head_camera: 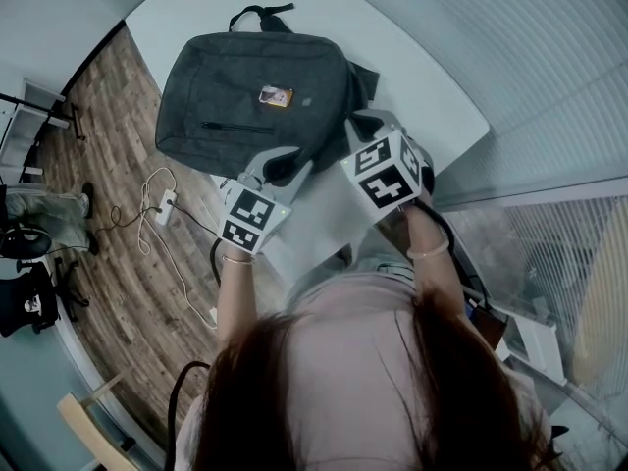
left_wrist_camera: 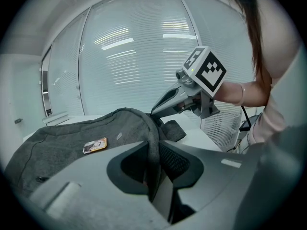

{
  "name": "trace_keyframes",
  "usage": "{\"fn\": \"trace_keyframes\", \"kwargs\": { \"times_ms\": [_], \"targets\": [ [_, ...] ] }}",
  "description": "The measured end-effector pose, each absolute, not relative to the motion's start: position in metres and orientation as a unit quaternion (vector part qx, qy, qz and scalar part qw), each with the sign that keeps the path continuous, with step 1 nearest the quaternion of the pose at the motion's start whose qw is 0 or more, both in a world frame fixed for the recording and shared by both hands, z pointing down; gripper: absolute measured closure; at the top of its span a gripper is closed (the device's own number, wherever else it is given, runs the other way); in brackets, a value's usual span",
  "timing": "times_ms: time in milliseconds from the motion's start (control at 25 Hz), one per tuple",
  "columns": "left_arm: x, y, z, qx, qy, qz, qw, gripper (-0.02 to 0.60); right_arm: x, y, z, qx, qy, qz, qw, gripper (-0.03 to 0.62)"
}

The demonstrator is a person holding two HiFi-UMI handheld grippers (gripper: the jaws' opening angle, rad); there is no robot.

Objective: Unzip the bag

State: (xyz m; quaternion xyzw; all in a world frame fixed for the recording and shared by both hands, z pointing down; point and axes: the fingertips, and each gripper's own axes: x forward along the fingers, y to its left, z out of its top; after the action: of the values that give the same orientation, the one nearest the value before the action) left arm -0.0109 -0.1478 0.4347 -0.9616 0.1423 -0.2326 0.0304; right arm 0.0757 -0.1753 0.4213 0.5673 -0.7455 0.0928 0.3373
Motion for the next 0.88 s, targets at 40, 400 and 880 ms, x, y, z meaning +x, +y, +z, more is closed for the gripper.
{"fn": "trace_keyframes", "kwargs": {
  "times_ms": [40, 400, 880],
  "targets": [
    [-0.011, -0.148, 0.435, -0.962, 0.141, -0.231, 0.029, 0.502, 0.077, -0.177, 0.421, 0.567, -0.746, 0.092, 0.337, 0.583],
    [-0.012, -0.149, 0.435, -0.966, 0.14, -0.218, 0.011, 0.502, 0.089, -0.193, 0.42, 0.549, -0.759, 0.081, 0.341, 0.583],
    [-0.013, -0.152, 0.439, -0.965, 0.145, -0.218, 0.005, 0.502, 0.103, -0.212, 0.419, 0.533, -0.77, 0.064, 0.345, 0.583]
  ]
}}
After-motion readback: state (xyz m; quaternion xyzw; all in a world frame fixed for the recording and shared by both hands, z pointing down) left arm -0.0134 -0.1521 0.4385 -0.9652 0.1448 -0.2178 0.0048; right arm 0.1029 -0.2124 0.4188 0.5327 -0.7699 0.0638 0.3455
